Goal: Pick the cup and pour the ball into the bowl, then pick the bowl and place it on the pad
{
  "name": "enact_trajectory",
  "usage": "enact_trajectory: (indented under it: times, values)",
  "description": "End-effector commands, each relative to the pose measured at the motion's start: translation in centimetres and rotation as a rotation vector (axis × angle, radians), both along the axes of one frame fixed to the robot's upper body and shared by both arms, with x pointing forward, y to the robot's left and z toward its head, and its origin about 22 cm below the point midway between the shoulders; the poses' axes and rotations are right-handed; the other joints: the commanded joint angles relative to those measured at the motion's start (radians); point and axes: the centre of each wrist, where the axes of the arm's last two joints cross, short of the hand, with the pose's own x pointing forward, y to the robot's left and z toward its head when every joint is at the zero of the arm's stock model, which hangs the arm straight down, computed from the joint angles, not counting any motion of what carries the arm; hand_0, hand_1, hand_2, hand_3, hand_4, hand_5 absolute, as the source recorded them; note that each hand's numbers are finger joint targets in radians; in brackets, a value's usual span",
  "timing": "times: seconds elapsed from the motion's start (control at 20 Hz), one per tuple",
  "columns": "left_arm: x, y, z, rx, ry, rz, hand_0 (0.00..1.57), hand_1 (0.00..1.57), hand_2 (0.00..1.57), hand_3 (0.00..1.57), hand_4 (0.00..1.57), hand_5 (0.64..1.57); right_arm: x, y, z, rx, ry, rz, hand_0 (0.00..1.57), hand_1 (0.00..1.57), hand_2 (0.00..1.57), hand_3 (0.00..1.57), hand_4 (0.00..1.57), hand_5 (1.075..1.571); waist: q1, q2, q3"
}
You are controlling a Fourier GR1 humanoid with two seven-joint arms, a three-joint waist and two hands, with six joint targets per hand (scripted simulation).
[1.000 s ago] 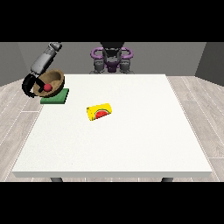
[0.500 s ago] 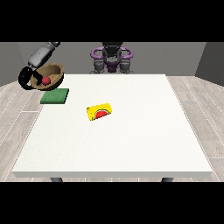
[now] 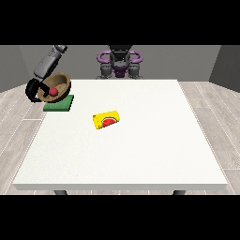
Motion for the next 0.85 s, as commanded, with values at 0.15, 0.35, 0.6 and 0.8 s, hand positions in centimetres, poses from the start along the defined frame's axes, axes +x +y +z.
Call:
enact_trajectory:
  times: [0.15,0.35,0.6,0.8]
  values:
    - [-2.0,1.0,1.8,0.003,-0.053,-0.008,0.0,0.0,0.0,0.0,0.0,1.515,-2.0,-3.8,1.7,0.04,-0.068,-0.229,1.05,1.05,1.09,1.03,0.0,1.545,0.034,0.04,-0.0001]
    - [-2.8,0.2,3.0,0.021,-0.065,0.013,0.0,0.0,0.0,0.0,0.0,1.516,-2.2,-5.0,3.6,0.065,-0.067,-0.199,0.7,0.7,0.59,1.0,0.0,1.534,0.019,0.042,0.0003]
    - [-1.7,1.5,1.0,-0.028,0.015,0.019,0.0,0.0,0.0,0.0,0.0,1.515,-1.0,-3.3,3.3,0.031,-0.041,-0.148,0.42,0.42,0.47,0.59,0.0,1.5,-0.017,-0.018,-0.0012]
    - [-2.0,2.0,0.3,0.003,-0.005,0.014,0.0,0.0,0.0,0.0,0.0,1.515,-2.5,-6.2,7.5,0.075,-0.098,-0.152,0.13,0.13,0.28,0.38,0.0,1.467,-0.015,-0.01,-0.0012]
